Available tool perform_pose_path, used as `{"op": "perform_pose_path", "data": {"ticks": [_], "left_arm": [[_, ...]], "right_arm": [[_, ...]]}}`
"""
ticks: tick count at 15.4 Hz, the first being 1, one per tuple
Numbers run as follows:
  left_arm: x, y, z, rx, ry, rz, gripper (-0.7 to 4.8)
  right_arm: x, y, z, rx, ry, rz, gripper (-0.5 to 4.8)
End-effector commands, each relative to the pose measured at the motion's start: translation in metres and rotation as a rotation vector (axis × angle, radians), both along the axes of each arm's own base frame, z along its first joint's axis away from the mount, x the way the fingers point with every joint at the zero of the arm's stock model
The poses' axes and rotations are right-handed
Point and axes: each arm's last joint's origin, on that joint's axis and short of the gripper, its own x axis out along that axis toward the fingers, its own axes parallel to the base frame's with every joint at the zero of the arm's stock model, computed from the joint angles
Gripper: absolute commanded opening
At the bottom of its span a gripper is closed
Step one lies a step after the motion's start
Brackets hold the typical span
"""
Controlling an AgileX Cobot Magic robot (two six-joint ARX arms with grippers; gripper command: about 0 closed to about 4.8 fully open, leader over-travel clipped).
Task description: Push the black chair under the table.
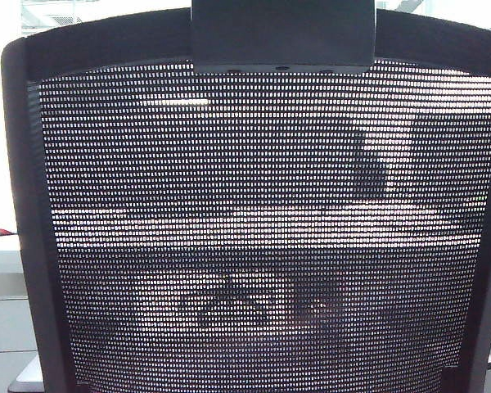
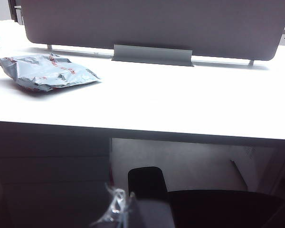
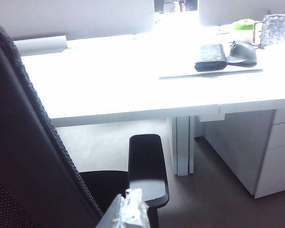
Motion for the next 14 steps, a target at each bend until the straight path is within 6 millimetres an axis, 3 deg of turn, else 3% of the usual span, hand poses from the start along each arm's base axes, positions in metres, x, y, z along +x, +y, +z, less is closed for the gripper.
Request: {"op": "perform_pose_path", "data": {"ticks": [1, 5, 8, 10, 14], "left_arm": [[0.0, 0.0, 0.001, -0.002, -0.011, -0.001, -0.05], [0.0, 0.0, 0.001, -0.004, -0.016, -0.002, -0.05], [-0.001, 0.0, 0.014, -0.177, -0.135, -0.023, -0.06], [-0.009, 0.0, 0.041, -0.199, -0.247, -0.038, -0.06], [-0.029, -0.003, 0.103, -0.187, -0.329, -0.153, -0.06]], "right_arm": [[0.0, 0.0, 0.002, 0.0, -0.018, -0.008, -0.05], [0.0, 0.0, 0.003, 0.0, -0.032, -0.01, -0.05], [-0.002, -0.002, 0.021, 0.002, -0.151, -0.056, -0.05], [-0.016, -0.006, 0.065, 0.023, -0.284, -0.225, -0.05], [-0.042, -0.005, 0.128, 0.031, -0.43, -0.173, -0.05]]}}
